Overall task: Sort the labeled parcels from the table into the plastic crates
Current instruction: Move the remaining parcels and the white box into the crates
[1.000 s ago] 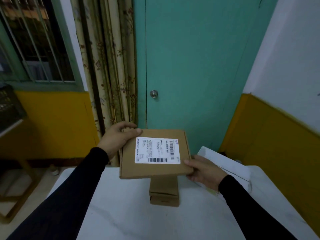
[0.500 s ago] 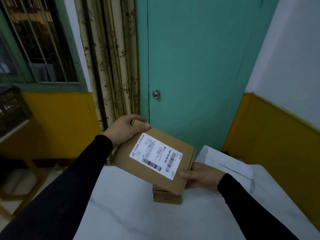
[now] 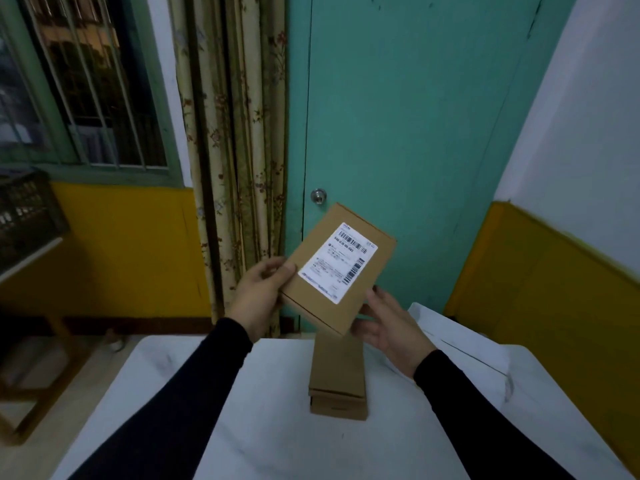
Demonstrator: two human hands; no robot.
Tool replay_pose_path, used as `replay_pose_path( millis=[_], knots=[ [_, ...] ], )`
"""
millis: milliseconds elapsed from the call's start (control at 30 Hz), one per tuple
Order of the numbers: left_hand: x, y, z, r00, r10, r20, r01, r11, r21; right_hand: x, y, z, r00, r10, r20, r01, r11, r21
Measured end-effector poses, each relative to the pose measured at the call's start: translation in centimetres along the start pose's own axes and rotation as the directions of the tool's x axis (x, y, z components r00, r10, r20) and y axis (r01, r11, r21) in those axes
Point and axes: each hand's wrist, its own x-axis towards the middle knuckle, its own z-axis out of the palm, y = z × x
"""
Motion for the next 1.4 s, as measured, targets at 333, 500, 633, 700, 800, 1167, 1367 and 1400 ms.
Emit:
replay_pose_path(
  millis=[333, 500, 633, 700, 800, 1167, 1367, 1400],
  knots=[
    [-2.6, -0.6, -4.3, 0.975, -0.085, 0.203, 0.043, 0.979, 0.199, 0.7, 0.1, 3.1, 0.993, -0.119, -0.021, 0.117, 0.990, -0.073],
    [-6.7, -0.2, -7.7, 1.000, -0.005, 0.006, 0.003, 0.972, 0.234, 0.2, 2.0, 7.0, 0.986, -0.095, 0.141, 0.103, 0.993, -0.050],
    [-11.7, -0.2, -11.9, 0.963, 0.105, -0.250, -0.045, 0.971, 0.235, -0.6, 4.5, 12.5, 0.951, -0.024, 0.309, 0.051, 0.996, -0.078],
    [-14.6, -0.2, -14.9, 0.920, 0.152, -0.361, -0.061, 0.966, 0.252, -2.2, 5.8, 16.4, 0.917, 0.002, 0.398, 0.036, 0.996, -0.087],
    [-18.6, 0.9, -20.0, 0.841, 0.231, -0.490, -0.097, 0.954, 0.284, -4.5, 6.4, 22.7, 0.860, 0.028, 0.510, 0.030, 0.994, -0.106],
    [-31.3, 5.6, -43.4, 0.604, 0.314, -0.732, -0.149, 0.947, 0.284, -13.6, 9.9, 51.6, 0.759, 0.008, 0.651, 0.116, 0.982, -0.147],
    [-35.0, 8.6, -56.4, 0.552, 0.302, -0.777, -0.093, 0.949, 0.302, -17.1, 12.6, 65.2, 0.728, 0.027, 0.685, 0.094, 0.986, -0.139],
    [-34.9, 9.2, -58.2, 0.555, 0.307, -0.773, -0.092, 0.947, 0.309, -16.8, 12.9, 67.2, 0.732, 0.033, 0.680, 0.085, 0.987, -0.139]
  ],
)
